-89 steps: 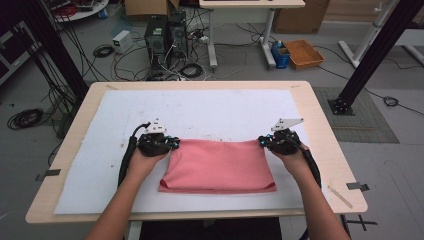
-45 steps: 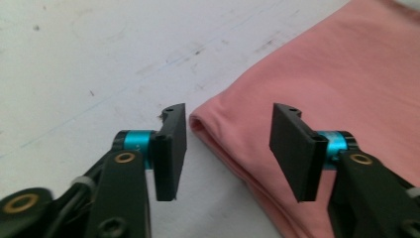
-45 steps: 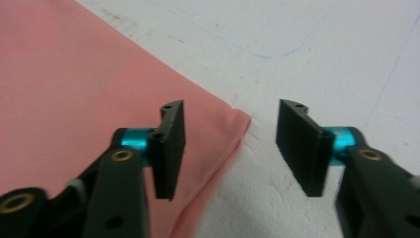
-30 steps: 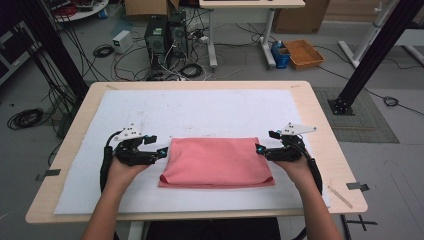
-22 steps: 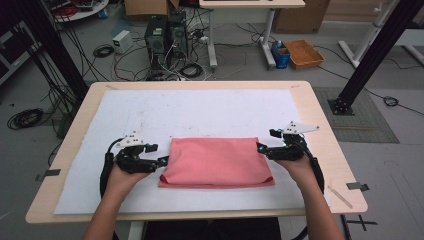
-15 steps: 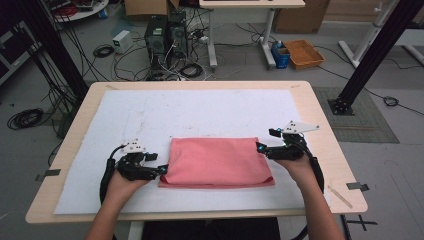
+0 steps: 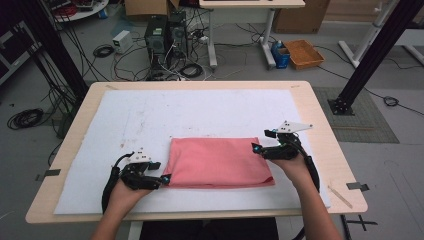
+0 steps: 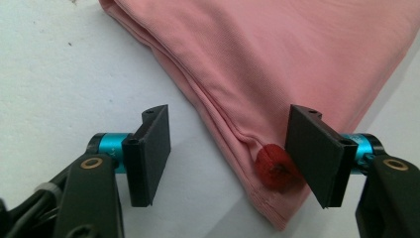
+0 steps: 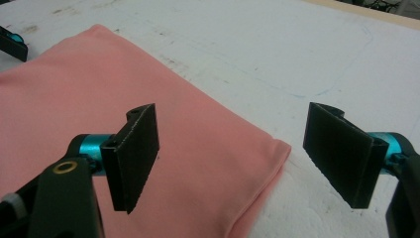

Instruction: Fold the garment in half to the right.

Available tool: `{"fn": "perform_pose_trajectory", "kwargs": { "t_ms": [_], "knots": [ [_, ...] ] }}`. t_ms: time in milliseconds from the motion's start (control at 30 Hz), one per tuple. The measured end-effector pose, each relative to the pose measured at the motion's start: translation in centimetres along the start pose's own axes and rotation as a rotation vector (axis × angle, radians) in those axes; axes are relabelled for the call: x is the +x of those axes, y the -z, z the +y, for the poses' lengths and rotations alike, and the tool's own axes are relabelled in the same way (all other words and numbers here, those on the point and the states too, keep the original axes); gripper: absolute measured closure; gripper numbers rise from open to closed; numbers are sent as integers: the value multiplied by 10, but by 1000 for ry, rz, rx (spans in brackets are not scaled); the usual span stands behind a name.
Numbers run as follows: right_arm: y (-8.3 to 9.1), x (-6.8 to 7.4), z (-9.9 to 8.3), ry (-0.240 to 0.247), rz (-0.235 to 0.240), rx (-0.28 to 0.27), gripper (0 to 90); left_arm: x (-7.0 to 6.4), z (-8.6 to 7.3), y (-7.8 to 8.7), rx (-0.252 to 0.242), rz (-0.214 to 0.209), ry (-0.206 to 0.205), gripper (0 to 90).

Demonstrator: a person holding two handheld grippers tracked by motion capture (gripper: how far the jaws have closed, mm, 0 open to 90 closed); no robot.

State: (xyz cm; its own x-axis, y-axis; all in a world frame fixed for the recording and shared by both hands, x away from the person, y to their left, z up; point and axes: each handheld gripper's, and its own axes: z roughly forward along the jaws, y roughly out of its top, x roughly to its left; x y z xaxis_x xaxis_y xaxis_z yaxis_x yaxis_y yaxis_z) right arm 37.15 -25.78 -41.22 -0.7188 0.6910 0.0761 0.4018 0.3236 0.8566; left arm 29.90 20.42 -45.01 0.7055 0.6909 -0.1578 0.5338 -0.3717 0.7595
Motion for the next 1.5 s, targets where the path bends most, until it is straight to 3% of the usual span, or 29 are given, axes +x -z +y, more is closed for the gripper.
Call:
{"fn": "perform_pose_trajectory", "kwargs": {
  "t_ms": [133, 200, 333, 433, 667, 700, 833, 1033, 1200, 1400, 1500],
  "knots": [
    [-1, 1, 1, 7, 2, 2, 216, -6, -2, 2, 8, 6, -14, 404],
    [-1, 1, 1, 7, 3, 1, 216, -10, -3, 4, 23, -17, -14, 431],
    [-1, 1, 1, 4, 3, 4, 216, -16, -4, 5, 29, -21, -12, 450],
    [-2, 1, 1, 10, 5, 3, 217, -20, -4, 5, 44, -22, -32, 487],
    [-8, 9, 10, 13, 32, -6, 217, -14, -6, 7, 30, -59, 8, 677],
    [-10, 12, 13, 22, 39, -4, 216, -13, -8, 6, 13, -85, 35, 677],
    [-22, 25, 29, 67, 63, -9, 217, -11, -10, 6, 5, -99, 39, 758],
    [-51, 40, 52, 99, 101, 23, 217, -10, -9, 6, -1, -110, 22, 799],
    [-80, 53, 71, 131, 126, 79, 217, -8, -10, 6, -7, -126, 19, 803],
    [-118, 71, 87, 121, 160, 132, 216, -8, -9, 6, -13, -132, 18, 803],
    [-137, 80, 93, 138, 173, 166, 217, -8, -9, 7, -12, -142, 16, 804]
  ]
}}
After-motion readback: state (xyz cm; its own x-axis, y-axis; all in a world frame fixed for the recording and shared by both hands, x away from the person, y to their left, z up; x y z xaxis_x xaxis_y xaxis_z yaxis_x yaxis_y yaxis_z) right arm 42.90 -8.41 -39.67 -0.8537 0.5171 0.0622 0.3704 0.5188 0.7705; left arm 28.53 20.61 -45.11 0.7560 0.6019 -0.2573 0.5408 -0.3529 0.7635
